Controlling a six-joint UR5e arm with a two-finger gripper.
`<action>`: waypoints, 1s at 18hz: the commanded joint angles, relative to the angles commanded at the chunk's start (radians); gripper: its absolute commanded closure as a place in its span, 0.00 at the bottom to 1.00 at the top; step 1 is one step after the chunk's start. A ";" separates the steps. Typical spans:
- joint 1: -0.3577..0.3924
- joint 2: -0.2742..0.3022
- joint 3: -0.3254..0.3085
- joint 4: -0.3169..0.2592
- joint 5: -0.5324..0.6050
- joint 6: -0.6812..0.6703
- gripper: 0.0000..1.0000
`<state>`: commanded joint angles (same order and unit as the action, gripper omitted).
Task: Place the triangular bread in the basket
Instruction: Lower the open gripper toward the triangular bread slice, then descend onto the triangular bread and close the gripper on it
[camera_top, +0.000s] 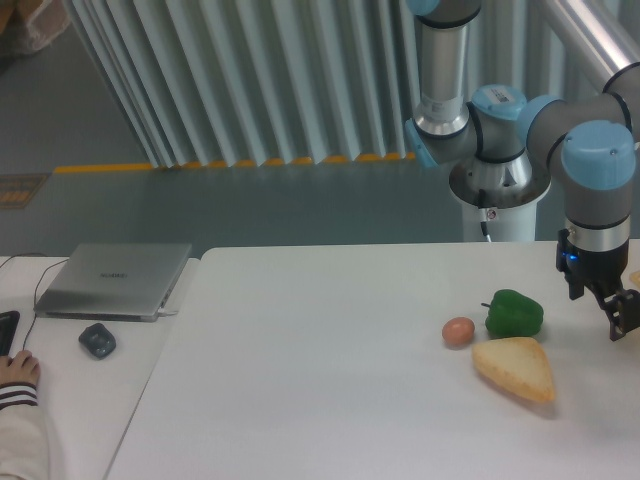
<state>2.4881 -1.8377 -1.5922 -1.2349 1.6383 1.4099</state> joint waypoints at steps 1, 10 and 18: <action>0.000 -0.002 -0.012 0.024 -0.003 -0.040 0.00; -0.002 -0.003 -0.023 0.120 -0.095 -0.274 0.00; -0.034 -0.034 -0.006 0.153 -0.127 -0.592 0.00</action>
<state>2.4544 -1.8714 -1.5984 -1.0815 1.5110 0.8179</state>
